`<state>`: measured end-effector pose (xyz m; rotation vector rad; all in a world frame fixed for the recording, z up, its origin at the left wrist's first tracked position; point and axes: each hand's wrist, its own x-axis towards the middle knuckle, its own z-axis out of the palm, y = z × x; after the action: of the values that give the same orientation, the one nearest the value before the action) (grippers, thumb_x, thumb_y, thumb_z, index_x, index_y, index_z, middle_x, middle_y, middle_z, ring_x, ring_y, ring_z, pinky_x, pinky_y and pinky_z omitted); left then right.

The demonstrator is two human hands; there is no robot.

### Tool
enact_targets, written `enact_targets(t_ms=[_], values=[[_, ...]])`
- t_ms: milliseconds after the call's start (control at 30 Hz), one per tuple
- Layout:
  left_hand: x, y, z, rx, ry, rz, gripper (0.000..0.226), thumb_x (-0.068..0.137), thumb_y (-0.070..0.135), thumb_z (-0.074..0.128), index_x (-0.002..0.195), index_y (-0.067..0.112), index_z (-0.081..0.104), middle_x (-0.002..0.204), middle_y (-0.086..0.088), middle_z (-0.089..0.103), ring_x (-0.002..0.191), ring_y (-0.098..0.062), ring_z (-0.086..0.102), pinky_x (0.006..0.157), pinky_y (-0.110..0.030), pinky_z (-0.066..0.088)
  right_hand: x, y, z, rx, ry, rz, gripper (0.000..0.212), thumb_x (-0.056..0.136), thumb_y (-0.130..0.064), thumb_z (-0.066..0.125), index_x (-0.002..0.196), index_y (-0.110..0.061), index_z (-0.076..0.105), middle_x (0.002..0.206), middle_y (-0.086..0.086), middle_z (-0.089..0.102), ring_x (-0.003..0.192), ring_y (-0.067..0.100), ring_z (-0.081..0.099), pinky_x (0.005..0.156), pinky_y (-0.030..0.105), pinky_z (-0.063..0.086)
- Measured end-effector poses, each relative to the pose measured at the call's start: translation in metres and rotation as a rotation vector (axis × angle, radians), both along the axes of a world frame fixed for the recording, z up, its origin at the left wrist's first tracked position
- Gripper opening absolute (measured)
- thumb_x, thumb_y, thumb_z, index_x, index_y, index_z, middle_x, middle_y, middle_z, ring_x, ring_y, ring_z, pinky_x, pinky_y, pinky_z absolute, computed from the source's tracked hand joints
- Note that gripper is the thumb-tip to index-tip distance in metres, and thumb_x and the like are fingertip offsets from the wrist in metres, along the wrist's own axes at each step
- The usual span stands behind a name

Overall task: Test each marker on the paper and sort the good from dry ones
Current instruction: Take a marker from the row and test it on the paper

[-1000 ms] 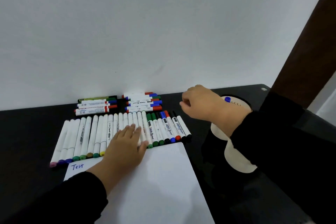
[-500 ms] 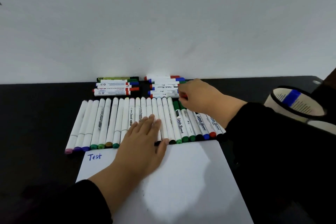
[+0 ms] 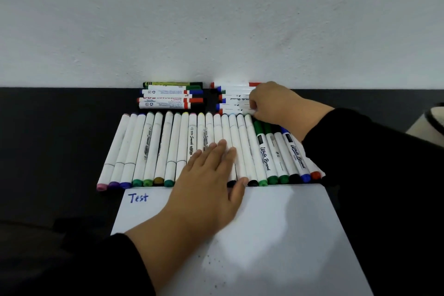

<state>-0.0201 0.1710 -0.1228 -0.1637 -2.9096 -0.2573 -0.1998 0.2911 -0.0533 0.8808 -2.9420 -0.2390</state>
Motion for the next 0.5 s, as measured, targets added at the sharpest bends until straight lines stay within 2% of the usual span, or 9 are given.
enact_targets(t_ms=[133, 200, 267, 333, 400, 500], values=[[-0.001, -0.001, -0.002, -0.022, 0.029, -0.020, 0.059, 0.087, 0.045, 0.033, 0.122, 0.007, 0.061, 0.126, -0.013, 0.059, 0.116, -0.028, 0.057, 0.098, -0.041, 0.035, 0.004, 0.003, 0.003, -0.018, 0.022, -0.006, 0.028, 0.090, -0.011, 0.052, 0.116, -0.005, 0.058, 0.121, 0.013, 0.053, 0.113, 0.029, 0.048, 0.087, 0.032, 0.041], [0.000, 0.000, 0.001, -0.011, 0.002, -0.020, 0.061, 0.087, 0.046, 0.031, 0.124, 0.007, 0.060, 0.128, -0.013, 0.058, 0.118, -0.028, 0.056, 0.100, -0.041, 0.031, 0.008, 0.006, 0.010, -0.047, 0.021, -0.012, 0.029, 0.090, -0.012, 0.053, 0.118, -0.006, 0.057, 0.121, 0.012, 0.051, 0.113, 0.028, 0.045, 0.088, 0.033, 0.041], [0.002, 0.002, 0.009, 0.001, -0.048, -0.013, 0.074, 0.085, 0.053, 0.013, 0.139, 0.011, 0.043, 0.145, -0.011, 0.040, 0.134, -0.025, 0.037, 0.109, -0.034, 0.014, 0.017, 0.010, 0.020, -0.076, 0.016, -0.024, 0.028, 0.090, -0.015, 0.054, 0.117, -0.007, 0.056, 0.119, 0.012, 0.051, 0.112, 0.028, 0.045, 0.088, 0.033, 0.042], [0.003, 0.002, 0.013, -0.036, -0.084, -0.003, 0.089, 0.074, 0.057, -0.011, 0.150, 0.018, 0.014, 0.157, -0.004, 0.010, 0.144, -0.019, 0.008, 0.109, -0.027, -0.008, 0.028, 0.015, 0.030, -0.110, -0.002, -0.039, 0.029, 0.088, -0.018, 0.056, 0.115, -0.007, 0.057, 0.117, 0.012, 0.052, 0.110, 0.028, 0.047, 0.088, 0.034, 0.043], [0.004, 0.002, 0.017, -0.098, -0.107, 0.006, 0.094, 0.067, 0.056, -0.021, 0.150, 0.019, 0.000, 0.158, -0.003, -0.002, 0.145, -0.017, -0.004, 0.108, -0.028, -0.014, 0.044, 0.019, 0.041, -0.170, -0.048, -0.073, 0.029, 0.087, -0.020, 0.059, 0.113, -0.007, 0.058, 0.115, 0.011, 0.054, 0.107, 0.027, 0.051, 0.087, 0.035, 0.045], [0.004, 0.007, 0.027, -0.190, -0.098, -0.001, 0.097, 0.064, 0.054, -0.025, 0.150, 0.016, -0.003, 0.158, -0.007, -0.003, 0.145, -0.021, -0.005, 0.113, -0.033, -0.010, 0.071, 0.025, 0.057, -0.294, -0.135, -0.143, 0.028, 0.085, -0.019, 0.061, 0.110, -0.006, 0.061, 0.111, 0.011, 0.060, 0.093, 0.022, 0.056, 0.077, 0.030, 0.046]])
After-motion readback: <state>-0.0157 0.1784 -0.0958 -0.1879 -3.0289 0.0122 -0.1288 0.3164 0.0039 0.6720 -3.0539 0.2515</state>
